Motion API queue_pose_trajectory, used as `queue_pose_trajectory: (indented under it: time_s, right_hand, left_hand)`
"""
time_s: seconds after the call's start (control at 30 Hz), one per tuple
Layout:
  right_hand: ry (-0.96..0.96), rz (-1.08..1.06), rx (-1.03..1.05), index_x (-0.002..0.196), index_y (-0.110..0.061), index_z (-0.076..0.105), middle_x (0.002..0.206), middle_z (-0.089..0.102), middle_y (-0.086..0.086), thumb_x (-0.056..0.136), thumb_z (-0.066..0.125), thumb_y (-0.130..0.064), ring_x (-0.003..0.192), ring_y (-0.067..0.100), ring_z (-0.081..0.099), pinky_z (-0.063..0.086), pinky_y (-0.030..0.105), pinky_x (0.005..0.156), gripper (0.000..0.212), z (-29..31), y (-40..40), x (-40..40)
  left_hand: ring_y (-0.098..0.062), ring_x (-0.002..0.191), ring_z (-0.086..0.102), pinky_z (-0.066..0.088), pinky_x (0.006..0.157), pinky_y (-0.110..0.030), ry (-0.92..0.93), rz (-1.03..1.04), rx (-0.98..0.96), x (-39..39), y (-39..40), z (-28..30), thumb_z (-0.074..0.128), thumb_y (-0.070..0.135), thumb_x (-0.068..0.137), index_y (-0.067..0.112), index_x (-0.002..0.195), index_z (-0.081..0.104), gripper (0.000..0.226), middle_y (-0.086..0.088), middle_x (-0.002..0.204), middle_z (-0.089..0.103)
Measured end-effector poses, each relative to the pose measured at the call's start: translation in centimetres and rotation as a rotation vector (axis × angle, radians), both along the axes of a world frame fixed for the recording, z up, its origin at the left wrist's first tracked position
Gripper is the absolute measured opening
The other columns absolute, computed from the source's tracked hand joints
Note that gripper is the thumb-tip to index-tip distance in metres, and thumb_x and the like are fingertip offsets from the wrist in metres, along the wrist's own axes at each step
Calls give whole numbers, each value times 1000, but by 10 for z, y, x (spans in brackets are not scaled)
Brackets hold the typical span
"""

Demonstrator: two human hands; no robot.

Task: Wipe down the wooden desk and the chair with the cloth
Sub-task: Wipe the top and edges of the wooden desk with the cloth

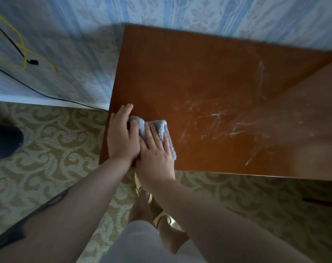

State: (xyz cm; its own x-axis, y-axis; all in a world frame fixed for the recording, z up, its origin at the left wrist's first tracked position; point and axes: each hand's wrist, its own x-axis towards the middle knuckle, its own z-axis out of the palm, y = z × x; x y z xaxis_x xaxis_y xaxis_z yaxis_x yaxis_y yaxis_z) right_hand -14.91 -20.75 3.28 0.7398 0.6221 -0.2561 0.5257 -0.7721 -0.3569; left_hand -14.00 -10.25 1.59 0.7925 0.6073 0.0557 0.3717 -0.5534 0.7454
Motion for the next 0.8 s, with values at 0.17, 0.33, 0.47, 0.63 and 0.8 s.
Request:
queue_pose_trajectory:
  time_s: [0.17,0.33,0.47,0.63,0.8]
  right_hand:
    - [-183,338,-77,154,-32,16,163,5,-4,98,15,-46,150,12,-3,-4,42,120,57,-9,-83,36]
    - [-116,-111,-18,155,-31,11,163,-6,-2,102,30,-37,148,12,-14,-15,39,119,57,-6,-41,16]
    - [-152,250,-55,153,-29,23,162,4,-1,99,33,-40,149,15,-5,-9,41,119,56,-7,-82,14]
    - [-180,92,-86,153,-38,3,163,-4,-7,103,25,-42,148,10,-12,-13,37,120,55,-4,-98,68]
    - [-144,74,-38,153,-28,23,163,4,0,101,30,-37,149,14,-7,-10,41,120,54,-14,-65,14]
  left_hand:
    - [-9,144,23,5,119,-28,27,27,5,2,-20,-3,43,14,99,13,142,46,43,3,150,40]
    - [-15,145,24,6,120,-31,103,103,136,11,-27,-7,38,15,98,14,142,45,44,-3,152,39]
    - [-16,146,23,7,120,-32,120,70,176,9,-26,-8,38,15,98,14,142,46,44,-3,153,38]
    - [-16,148,17,5,121,-33,212,68,268,13,-28,-11,36,21,100,18,145,42,45,-1,157,31]
    - [-16,147,18,8,121,-36,229,61,267,14,-26,-12,35,19,100,17,145,42,45,-1,156,31]
